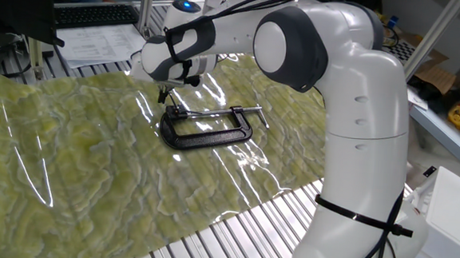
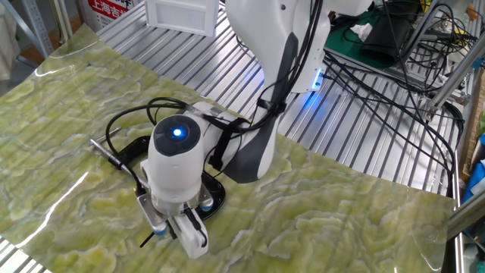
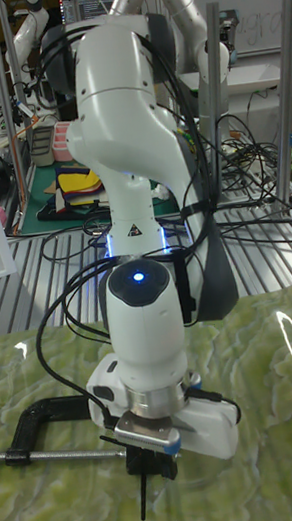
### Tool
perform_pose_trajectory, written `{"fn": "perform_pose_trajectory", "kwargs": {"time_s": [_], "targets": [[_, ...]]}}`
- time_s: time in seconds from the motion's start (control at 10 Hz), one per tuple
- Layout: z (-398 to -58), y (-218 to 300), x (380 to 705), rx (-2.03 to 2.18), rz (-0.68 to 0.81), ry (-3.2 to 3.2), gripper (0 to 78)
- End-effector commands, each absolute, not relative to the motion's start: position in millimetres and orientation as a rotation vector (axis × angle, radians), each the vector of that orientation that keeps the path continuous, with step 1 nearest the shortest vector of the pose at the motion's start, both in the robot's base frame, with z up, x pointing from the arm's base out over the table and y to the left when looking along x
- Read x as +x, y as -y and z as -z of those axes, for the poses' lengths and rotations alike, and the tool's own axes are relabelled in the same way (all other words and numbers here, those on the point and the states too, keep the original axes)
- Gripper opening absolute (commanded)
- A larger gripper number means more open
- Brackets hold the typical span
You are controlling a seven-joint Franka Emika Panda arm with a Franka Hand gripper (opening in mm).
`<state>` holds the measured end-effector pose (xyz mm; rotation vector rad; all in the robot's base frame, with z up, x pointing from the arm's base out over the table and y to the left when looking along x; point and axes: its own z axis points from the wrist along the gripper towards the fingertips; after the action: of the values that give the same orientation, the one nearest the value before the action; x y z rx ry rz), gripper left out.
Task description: Turn the hands of a clock
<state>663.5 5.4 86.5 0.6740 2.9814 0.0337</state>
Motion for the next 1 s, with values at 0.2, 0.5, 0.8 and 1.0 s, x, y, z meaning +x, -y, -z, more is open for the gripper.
{"fn": "perform_pose_trajectory", "kwargs": {"time_s": [0.2,0.5,0.8,1.0], "targets": [[-126.0,-10.2,649.1,0.579,-0.08,-3.073,0.0],[-143.5,-8.2,631.6,0.466,-0.083,-3.109,0.0],[-161.6,-3.5,613.9,0.362,-0.078,-3.136,0.0],[-174.2,1.2,603.6,0.297,-0.076,-3.149,0.0]]}}
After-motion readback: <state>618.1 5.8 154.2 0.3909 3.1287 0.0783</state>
